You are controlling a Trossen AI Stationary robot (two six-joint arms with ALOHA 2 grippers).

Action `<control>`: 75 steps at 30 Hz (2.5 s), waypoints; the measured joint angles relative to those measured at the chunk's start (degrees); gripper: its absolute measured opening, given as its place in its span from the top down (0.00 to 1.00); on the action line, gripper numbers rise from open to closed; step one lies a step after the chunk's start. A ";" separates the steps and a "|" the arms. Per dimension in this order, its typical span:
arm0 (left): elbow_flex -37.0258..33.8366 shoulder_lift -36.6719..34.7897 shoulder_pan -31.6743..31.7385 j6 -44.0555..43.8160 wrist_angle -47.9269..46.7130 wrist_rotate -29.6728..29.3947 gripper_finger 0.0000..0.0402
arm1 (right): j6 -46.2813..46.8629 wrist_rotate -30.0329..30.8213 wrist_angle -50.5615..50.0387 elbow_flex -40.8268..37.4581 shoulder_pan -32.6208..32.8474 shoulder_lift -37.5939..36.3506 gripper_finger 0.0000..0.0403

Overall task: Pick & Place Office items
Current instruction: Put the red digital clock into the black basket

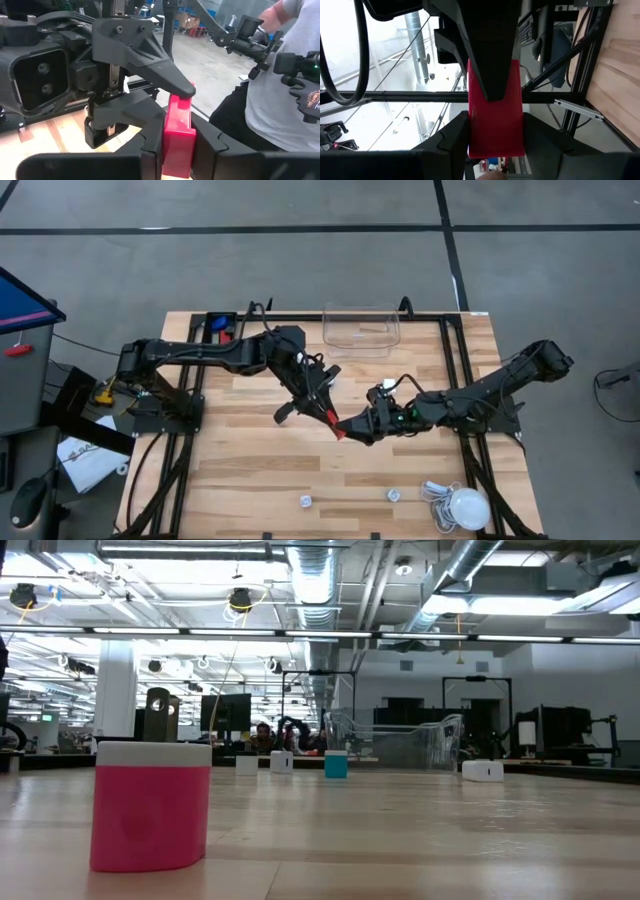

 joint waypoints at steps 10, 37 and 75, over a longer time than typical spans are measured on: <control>0.04 -3.11 0.84 -0.75 -6.31 7.10 0.86 | -3.27 -1.01 -0.96 -0.20 2.01 0.04 0.49; -16.00 -24.85 32.47 -15.16 -46.20 -57.94 0.85 | 32.50 24.68 -44.71 -0.11 20.59 -0.55 0.44; -47.43 -27.12 47.80 -70.87 -22.59 -79.71 0.76 | 30.59 30.10 -66.14 -0.11 21.51 -17.90 0.44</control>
